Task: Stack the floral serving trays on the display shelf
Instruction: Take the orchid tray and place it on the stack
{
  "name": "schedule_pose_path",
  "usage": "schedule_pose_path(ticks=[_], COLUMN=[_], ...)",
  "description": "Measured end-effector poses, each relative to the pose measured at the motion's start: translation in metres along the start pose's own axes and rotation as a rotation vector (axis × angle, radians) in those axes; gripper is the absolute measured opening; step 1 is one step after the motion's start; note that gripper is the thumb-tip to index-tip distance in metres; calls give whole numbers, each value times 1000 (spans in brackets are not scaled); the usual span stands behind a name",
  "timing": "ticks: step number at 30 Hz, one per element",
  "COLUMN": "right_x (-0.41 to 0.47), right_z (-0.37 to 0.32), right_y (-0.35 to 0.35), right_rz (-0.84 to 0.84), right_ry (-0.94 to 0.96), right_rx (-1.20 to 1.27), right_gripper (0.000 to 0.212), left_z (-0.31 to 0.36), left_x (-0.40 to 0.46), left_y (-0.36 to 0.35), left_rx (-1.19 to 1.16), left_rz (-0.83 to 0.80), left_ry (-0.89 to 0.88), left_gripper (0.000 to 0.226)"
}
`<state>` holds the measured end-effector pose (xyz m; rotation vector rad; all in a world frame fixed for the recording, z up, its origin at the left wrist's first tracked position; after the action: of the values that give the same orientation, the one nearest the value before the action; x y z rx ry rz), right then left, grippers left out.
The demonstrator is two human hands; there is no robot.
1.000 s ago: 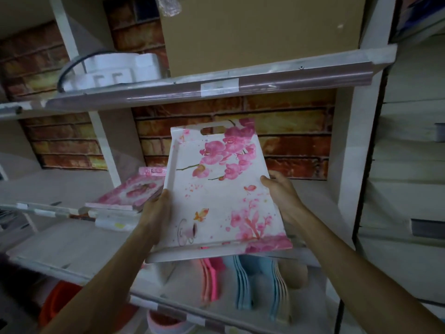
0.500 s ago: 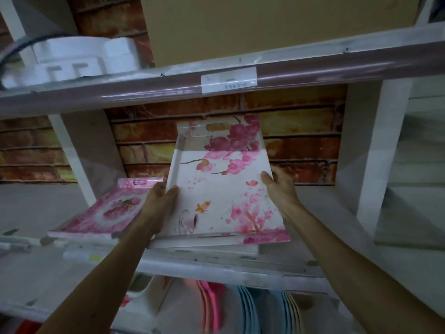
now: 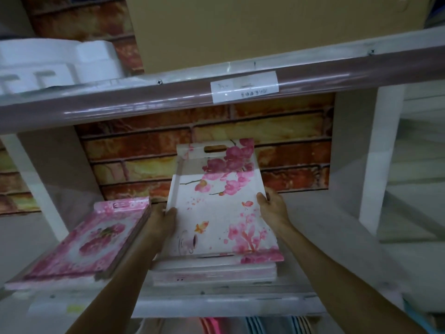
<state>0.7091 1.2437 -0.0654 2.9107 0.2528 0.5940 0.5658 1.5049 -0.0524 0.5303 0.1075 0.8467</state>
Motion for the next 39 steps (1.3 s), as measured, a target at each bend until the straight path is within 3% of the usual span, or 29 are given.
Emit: schedule_pose_path(ticks=[3, 6, 15, 23, 30, 39], right_x=[3, 4, 9, 0, -9, -10], right_z=[9, 13, 34, 44, 46, 51], right_y=[-8, -13, -21, -24, -21, -19], right_rz=[-4, -15, -6, -54, -30, -35], right_ry=[-5, -3, -18, -112, -71, -94], right_rx=[-50, -73, -179, -275, -364, -340], right_gripper=[33, 33, 26, 28, 25, 20], left_z=[-5, -21, -33, -51, -56, -47], left_x=[3, 15, 24, 34, 34, 24], left_y=[-5, -10, -20, -29, -31, -30], left_rx=[28, 55, 130, 325, 442, 361], left_rz=[5, -8, -36, -61, -99, -115], left_ry=[-36, -15, -13, -80, -73, -22], left_gripper=[18, 27, 26, 32, 34, 39])
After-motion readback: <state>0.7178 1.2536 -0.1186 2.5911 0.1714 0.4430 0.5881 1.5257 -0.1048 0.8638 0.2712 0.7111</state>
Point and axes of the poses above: each hand's wrist, its own x-axis towards the middle knuckle, its own y-axis out of the back of the hand, z = x × y, the point moved 3 cm from there along x, towards the middle knuckle, and after that the axes turned 7 degrees about y, right-handed, at the moved point
